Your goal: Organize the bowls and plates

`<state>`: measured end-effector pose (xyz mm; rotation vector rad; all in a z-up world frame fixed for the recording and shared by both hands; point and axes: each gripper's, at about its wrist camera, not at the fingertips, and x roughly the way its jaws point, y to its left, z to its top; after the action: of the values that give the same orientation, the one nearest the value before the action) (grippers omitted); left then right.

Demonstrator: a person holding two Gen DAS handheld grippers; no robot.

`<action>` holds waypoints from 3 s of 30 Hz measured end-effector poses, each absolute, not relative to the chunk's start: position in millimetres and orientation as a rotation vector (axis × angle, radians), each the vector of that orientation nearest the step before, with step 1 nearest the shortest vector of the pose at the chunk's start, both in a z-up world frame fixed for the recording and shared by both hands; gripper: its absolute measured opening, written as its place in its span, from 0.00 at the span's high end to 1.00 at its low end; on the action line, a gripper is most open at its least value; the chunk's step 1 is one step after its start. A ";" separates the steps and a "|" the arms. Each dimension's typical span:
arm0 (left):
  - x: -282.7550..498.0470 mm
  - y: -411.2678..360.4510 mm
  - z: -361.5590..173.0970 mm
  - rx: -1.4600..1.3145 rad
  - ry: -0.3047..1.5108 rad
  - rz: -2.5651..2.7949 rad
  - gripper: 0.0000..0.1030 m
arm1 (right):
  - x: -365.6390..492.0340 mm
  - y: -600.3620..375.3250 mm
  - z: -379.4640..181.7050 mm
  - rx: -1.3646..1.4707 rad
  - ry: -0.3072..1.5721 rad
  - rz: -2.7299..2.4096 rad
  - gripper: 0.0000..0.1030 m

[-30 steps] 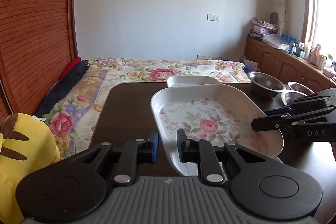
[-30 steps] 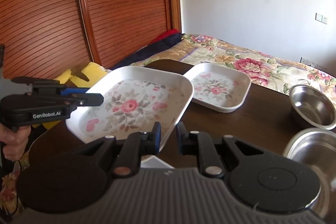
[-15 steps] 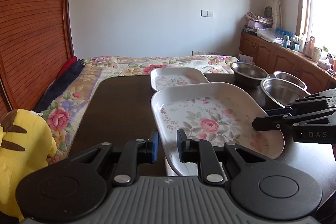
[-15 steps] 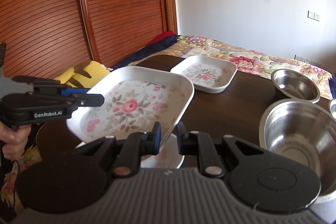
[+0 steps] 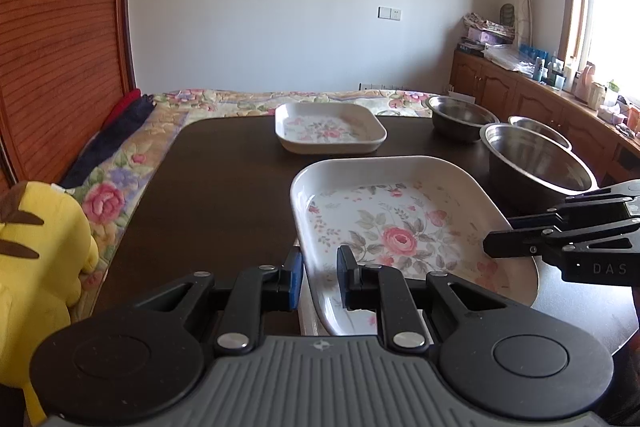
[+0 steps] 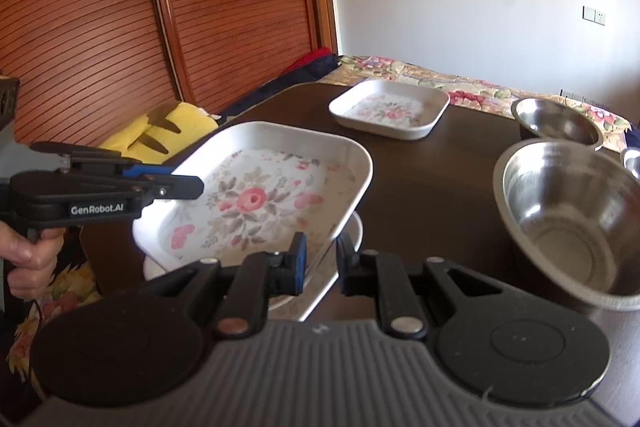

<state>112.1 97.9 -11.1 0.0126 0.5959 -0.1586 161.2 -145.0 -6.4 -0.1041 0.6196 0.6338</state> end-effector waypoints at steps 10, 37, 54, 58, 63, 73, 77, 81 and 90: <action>107.8 98.7 -19.4 0.013 0.623 -0.162 0.81 | 150.8 -145.7 -12.0 -0.109 0.631 0.638 0.83; 111.3 97.2 -28.0 0.029 0.639 -0.153 0.77 | 152.5 -143.0 -16.2 -0.106 0.645 0.629 0.81; 111.2 98.9 -19.5 0.041 0.601 -0.134 0.41 | 152.4 -149.6 -5.3 -0.081 0.587 0.608 0.81; 114.2 100.8 -16.8 0.058 0.577 -0.102 0.20 | 153.3 -149.9 -5.9 -0.074 0.583 0.614 0.81; 122.3 101.8 -13.9 0.080 0.567 -0.080 0.02 | 158.5 -147.5 -2.5 -0.064 0.572 0.621 0.81; 138.1 109.1 -12.4 0.056 0.597 -0.097 0.00 | 169.3 -141.3 2.7 -0.062 0.551 0.646 0.81; 141.6 111.0 -10.7 0.049 0.598 -0.113 0.00 | 172.6 -140.7 2.1 -0.060 0.555 0.649 0.81; 143.4 112.7 -9.8 0.057 0.584 -0.120 0.00 | 175.9 -139.5 1.4 -0.062 0.560 0.650 0.81; 158.2 126.1 -2.7 0.043 0.579 -0.110 0.00 | 182.9 -136.8 5.9 -0.074 0.551 0.651 0.81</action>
<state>158.2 126.1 -2.7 0.0428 0.5790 -0.1097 182.9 -136.8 5.9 -0.0743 0.5515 0.6508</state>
